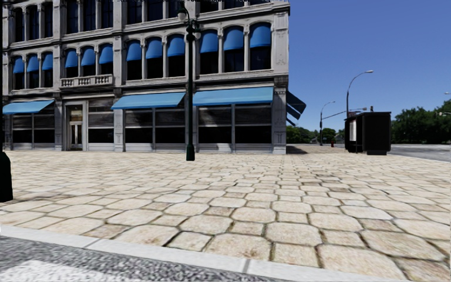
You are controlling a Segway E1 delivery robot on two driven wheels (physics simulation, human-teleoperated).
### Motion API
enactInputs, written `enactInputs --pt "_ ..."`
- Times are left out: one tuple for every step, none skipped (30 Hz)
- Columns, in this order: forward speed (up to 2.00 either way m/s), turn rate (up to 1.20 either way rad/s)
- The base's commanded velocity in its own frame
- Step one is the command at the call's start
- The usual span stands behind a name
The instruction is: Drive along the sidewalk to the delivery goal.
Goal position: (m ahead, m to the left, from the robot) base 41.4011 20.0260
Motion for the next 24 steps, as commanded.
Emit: enactInputs --pt "2.00 0.62" --pt "2.00 0.62" --pt "2.00 0.62" --pt "2.00 0.62" --pt "2.00 0.62" --pt "2.00 0.62" --pt "2.00 0.62" --pt "2.00 0.62" --pt "2.00 0.62" --pt "2.00 0.62" --pt "2.00 0.62" --pt "2.00 0.62" --pt "2.00 0.62" --pt "2.00 0.62" --pt "2.00 0.62" --pt "2.00 0.62" --pt "2.00 0.62" --pt "2.00 0.62" --pt "2.00 0.62" --pt "2.00 0.62" --pt "2.00 0.62" --pt "2.00 0.62" --pt "2.00 0.62" --pt "2.00 0.62"
